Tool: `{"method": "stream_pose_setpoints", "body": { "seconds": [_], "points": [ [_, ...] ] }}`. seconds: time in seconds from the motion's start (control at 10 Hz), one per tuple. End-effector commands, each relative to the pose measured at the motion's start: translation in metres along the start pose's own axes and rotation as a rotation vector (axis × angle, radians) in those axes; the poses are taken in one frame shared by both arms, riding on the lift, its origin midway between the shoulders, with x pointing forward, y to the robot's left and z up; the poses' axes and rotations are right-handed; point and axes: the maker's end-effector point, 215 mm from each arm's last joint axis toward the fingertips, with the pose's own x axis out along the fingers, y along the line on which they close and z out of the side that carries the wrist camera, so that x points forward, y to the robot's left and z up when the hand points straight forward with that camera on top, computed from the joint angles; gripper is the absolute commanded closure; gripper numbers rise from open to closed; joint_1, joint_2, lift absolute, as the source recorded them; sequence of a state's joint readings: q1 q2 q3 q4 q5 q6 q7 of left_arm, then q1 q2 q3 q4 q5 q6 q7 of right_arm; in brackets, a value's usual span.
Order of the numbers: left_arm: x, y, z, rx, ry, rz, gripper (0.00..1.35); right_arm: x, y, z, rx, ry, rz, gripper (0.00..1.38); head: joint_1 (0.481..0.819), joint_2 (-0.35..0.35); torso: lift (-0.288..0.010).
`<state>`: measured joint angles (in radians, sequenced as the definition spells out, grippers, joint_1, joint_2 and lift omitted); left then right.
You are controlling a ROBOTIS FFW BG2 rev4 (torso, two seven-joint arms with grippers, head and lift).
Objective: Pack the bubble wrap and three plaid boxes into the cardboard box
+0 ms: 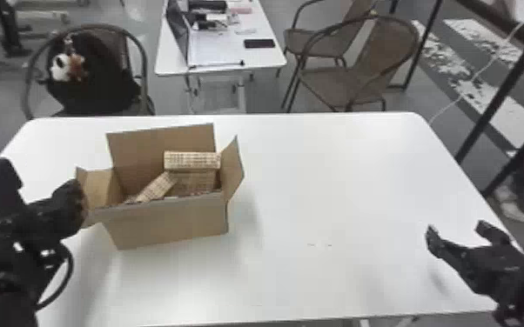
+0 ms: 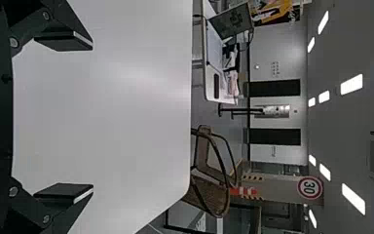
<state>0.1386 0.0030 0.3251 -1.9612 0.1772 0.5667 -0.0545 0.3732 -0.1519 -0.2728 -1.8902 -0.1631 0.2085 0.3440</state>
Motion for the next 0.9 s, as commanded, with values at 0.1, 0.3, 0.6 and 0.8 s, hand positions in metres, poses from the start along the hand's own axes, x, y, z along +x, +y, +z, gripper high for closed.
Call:
{"method": "stream_pose_setpoints", "body": {
  "seconds": [0.1, 0.3, 0.6, 0.8],
  "points": [
    [-0.005, 0.068, 0.03, -0.036, -0.111, 0.166, 1.22, 0.002, 0.005, -0.001, -0.008, 0.005, 0.009, 0.25, 0.695, 0.073, -0.132],
    [-0.03, 0.112, 0.047, -0.101, -0.217, 0.311, 1.22, 0.002, 0.006, 0.001, -0.014, 0.002, 0.01, 0.25, 0.695, 0.146, -0.132],
    [-0.074, 0.143, 0.022, -0.192, -0.281, 0.458, 1.22, 0.002, 0.01, 0.001, -0.014, 0.003, 0.017, 0.25, 0.695, 0.22, -0.132],
    [-0.091, 0.109, 0.004, -0.196, -0.3, 0.425, 1.22, 0.002, 0.011, -0.001, -0.022, 0.009, 0.022, 0.25, 0.695, 0.222, -0.132]
  ]
}}
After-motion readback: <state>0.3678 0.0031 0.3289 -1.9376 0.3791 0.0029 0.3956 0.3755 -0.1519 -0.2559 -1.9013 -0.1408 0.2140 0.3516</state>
